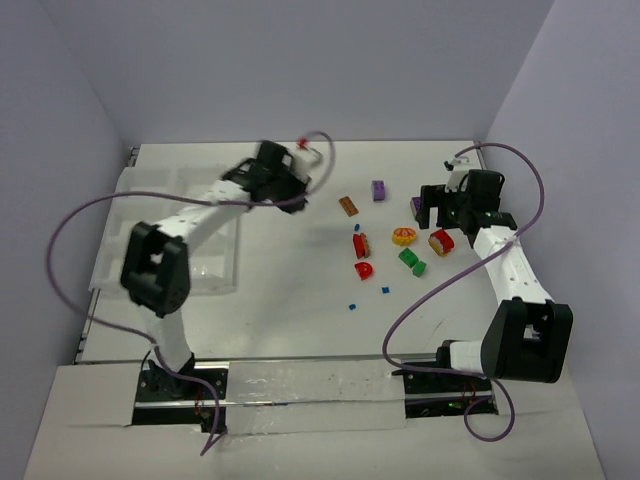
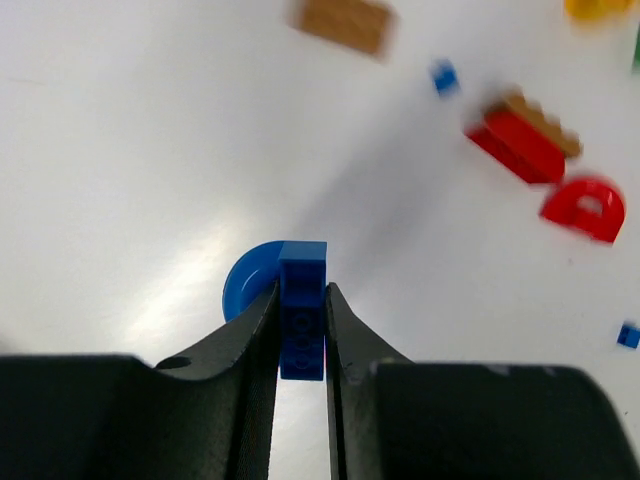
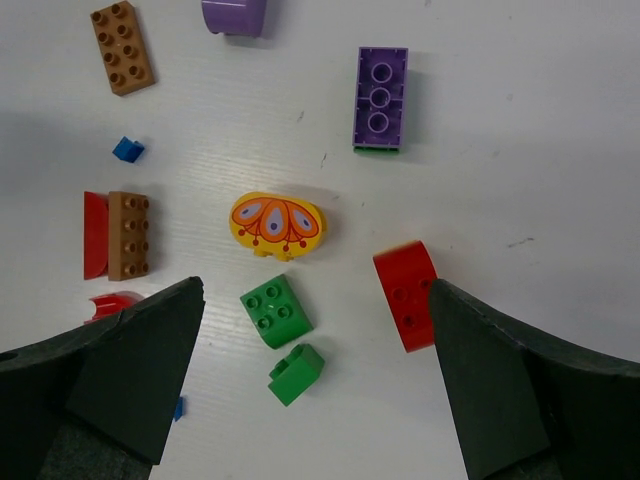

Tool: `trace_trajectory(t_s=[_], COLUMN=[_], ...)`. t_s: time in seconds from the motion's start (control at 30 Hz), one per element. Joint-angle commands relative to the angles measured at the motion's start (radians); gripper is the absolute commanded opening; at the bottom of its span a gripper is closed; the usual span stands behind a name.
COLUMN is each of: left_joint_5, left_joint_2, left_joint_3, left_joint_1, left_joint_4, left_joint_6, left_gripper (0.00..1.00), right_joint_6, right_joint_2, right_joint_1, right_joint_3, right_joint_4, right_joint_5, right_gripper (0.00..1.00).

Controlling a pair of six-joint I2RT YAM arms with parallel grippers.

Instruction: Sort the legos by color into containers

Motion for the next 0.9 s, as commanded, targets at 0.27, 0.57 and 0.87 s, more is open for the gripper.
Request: trace_trajectory(t_s=[0.27, 0.57, 0.87], left_joint_5=[0.154, 0.096, -0.01], left_joint_2=[-0.139, 0.141, 0.266], left_joint_3=[0.059, 0.307, 0.346], left_joint_1=[0.681, 0.822, 0.822], left_joint_4=[0.038, 0.025, 0.033], left_joint_6=[-0.041, -0.081, -0.067], left_gripper=[0.0, 0.0, 0.0], right_joint_6=[0.009, 0.002, 0.002], right_joint_2=[0.031, 0.045, 0.075], right_joint_1=[-0.002, 0.005, 0.009], right_joint_3=[0.027, 0.022, 0.033], right_joint_4=[0.008, 0.007, 0.0], right_joint_5=[-0.053, -0.038, -0.044], right_gripper=[1.0, 1.0, 1.0])
